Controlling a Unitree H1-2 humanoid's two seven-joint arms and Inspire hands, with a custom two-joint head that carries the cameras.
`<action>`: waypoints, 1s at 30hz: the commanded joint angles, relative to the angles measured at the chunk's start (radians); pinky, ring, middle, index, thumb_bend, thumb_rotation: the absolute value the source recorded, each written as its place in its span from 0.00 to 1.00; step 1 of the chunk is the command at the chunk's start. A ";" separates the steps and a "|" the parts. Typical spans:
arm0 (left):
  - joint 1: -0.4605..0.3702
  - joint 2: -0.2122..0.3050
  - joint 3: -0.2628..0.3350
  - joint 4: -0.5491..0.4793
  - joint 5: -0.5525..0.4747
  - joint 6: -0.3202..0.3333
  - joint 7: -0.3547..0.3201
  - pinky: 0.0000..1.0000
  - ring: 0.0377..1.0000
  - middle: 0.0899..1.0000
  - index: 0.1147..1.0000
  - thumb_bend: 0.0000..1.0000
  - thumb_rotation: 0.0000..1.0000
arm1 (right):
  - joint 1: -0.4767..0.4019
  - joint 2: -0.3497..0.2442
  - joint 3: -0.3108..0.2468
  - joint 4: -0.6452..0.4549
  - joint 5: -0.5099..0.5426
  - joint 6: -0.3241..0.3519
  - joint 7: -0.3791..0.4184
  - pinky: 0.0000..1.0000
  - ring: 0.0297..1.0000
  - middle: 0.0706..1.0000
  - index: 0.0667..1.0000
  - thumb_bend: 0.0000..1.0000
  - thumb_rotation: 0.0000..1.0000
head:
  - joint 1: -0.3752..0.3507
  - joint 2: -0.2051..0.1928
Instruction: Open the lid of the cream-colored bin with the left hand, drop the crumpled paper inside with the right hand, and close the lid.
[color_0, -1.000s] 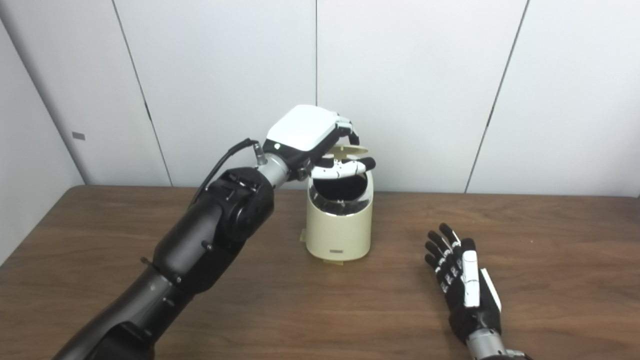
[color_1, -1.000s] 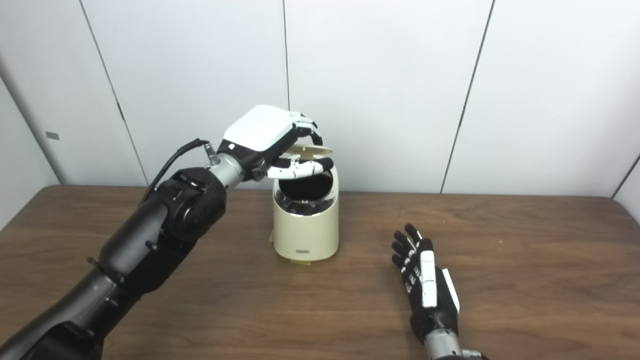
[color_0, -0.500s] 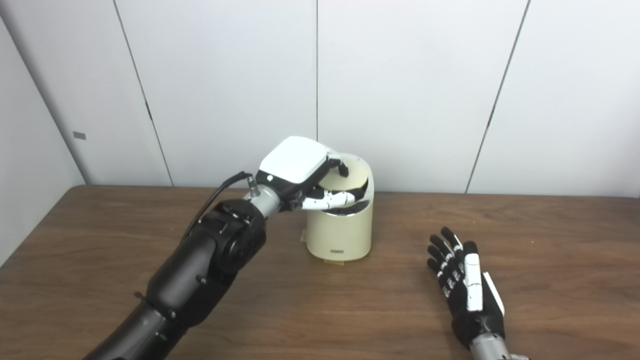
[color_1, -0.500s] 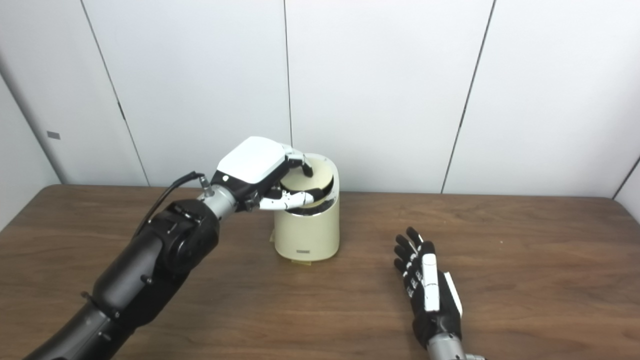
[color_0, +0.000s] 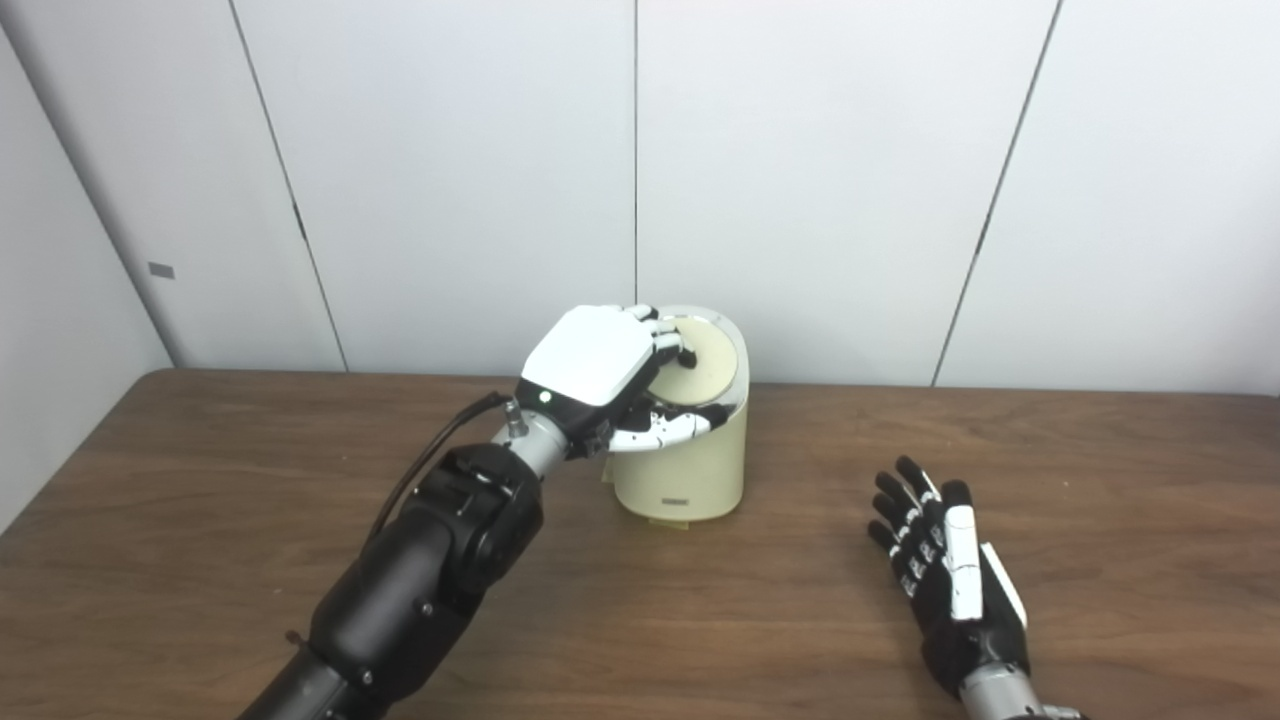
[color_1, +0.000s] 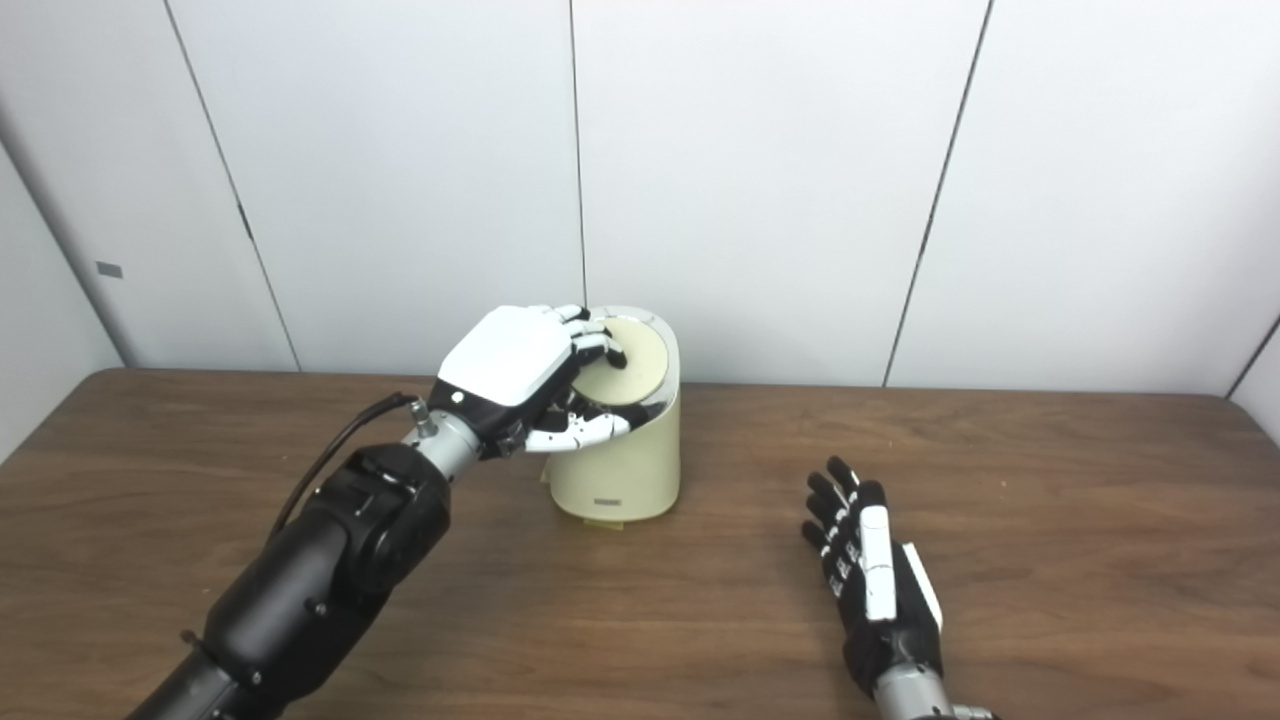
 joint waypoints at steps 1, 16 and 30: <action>-0.022 0.011 -0.021 0.015 0.049 -0.011 -0.001 0.93 0.93 0.87 0.78 0.54 1.00 | -0.008 -0.003 -0.008 -0.031 0.010 0.001 -0.001 0.96 0.97 0.94 0.97 0.63 1.00 | 0.001 0.001; -0.010 0.042 -0.136 0.067 0.250 -0.079 0.060 0.98 0.95 0.92 0.75 0.57 1.00 | -0.005 0.004 -0.012 -0.079 0.027 0.046 -0.008 0.97 0.98 0.96 0.97 0.60 1.00 | -0.006 0.032; 0.002 0.020 -0.078 0.054 0.148 -0.062 0.065 0.94 0.91 0.87 0.71 0.57 1.00 | -0.020 -0.008 -0.017 -0.064 0.029 0.047 -0.001 0.97 0.98 0.96 0.97 0.61 1.00 | 0.003 0.022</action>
